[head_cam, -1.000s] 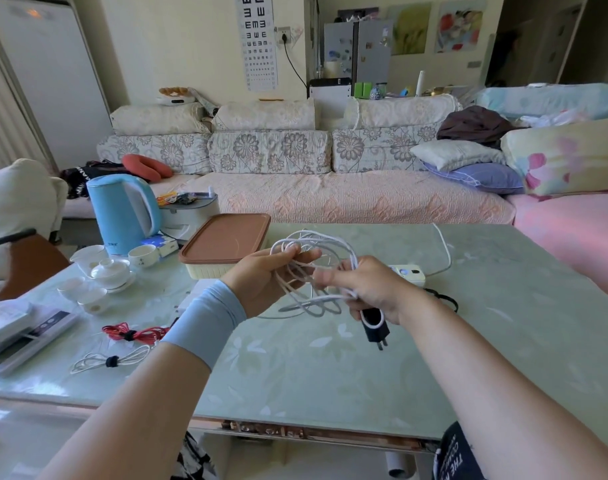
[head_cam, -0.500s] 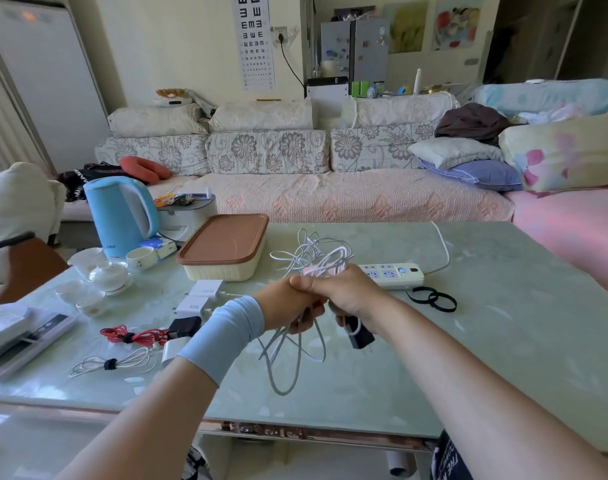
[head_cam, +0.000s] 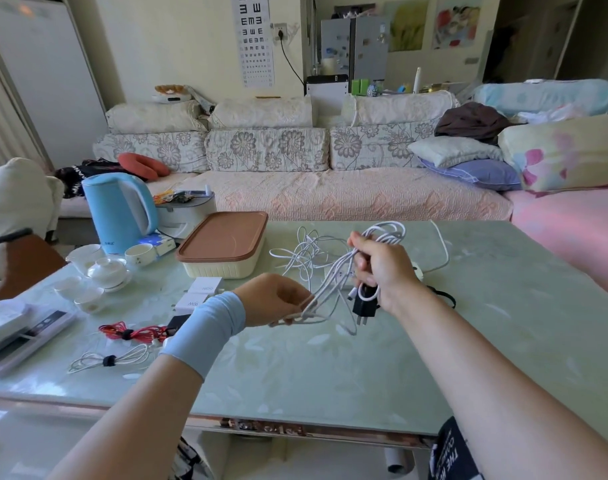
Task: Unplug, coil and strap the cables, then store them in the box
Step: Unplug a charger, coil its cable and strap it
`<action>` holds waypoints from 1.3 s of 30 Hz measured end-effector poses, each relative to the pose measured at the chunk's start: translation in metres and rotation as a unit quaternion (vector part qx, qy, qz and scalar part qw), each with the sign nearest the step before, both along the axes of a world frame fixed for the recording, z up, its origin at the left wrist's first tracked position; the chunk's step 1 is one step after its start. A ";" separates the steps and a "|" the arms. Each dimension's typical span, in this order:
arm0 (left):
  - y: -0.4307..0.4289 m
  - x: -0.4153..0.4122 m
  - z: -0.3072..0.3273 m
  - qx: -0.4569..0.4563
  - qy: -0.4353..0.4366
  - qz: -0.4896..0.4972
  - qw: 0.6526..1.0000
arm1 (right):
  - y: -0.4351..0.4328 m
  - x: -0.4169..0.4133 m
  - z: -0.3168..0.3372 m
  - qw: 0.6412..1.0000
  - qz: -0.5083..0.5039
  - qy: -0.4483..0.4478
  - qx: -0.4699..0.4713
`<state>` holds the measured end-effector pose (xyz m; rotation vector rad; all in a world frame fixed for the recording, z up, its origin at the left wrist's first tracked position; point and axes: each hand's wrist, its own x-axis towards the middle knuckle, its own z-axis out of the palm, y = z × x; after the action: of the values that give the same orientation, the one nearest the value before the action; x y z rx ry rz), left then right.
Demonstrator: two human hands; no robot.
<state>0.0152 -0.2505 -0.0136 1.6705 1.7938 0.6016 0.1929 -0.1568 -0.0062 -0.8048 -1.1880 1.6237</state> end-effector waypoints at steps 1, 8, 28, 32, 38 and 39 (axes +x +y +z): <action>-0.001 0.000 0.002 0.000 0.006 0.004 1.000 | -0.001 -0.001 -0.002 1.000 -0.001 0.002 -0.001; 0.006 -0.012 -0.004 0.136 -0.131 0.158 0.969 | -0.003 -0.009 -0.002 0.997 -0.069 0.010 0.012; -0.009 -0.064 -0.019 0.176 -0.553 0.227 0.783 | 0.016 -0.010 -0.012 0.981 -0.166 0.041 -0.091; -0.003 -0.082 -0.040 0.157 -0.141 0.300 0.930 | 0.015 -0.009 -0.012 0.986 -0.138 0.057 -0.078; -0.022 -0.061 -0.029 -0.061 -0.527 0.049 0.846 | 0.010 -0.014 -0.013 0.996 -0.078 0.036 -0.033; -0.024 -0.058 -0.028 -0.070 -0.534 -0.002 0.842 | 0.009 -0.015 -0.012 0.996 -0.067 0.038 -0.033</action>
<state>-0.0427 -0.2746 -0.0420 0.8806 0.9557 1.0865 0.1780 -0.1480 -0.0185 -0.8393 -1.0106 1.5752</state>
